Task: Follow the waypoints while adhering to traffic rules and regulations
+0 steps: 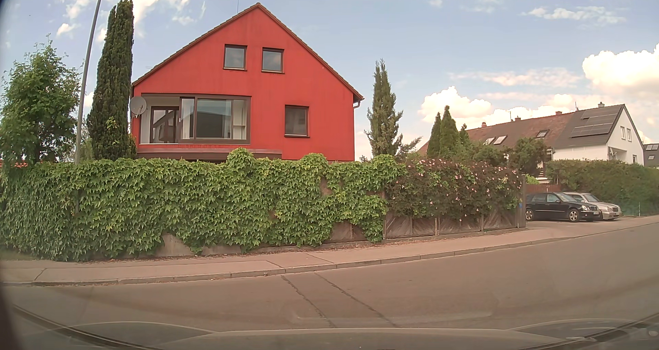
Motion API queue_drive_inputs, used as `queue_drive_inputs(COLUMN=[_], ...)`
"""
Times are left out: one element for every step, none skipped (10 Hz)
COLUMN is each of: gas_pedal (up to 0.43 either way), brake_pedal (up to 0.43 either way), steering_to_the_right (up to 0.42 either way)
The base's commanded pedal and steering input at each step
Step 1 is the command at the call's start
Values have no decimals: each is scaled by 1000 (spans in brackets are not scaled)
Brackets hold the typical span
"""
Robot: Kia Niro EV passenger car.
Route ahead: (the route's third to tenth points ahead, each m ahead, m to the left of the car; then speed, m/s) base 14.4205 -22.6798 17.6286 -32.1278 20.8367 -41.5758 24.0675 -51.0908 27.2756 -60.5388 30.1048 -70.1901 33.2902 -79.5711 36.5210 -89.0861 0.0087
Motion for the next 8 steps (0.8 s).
queue_drive_inputs(gas_pedal=[0, 0, 0, 0, 0, 0, 0, 0], brake_pedal=[622, 610, 604, 604, 604, 604, 604, 604], steering_to_the_right=[618, 616, 615, 607, 600, 590, 582, 574])
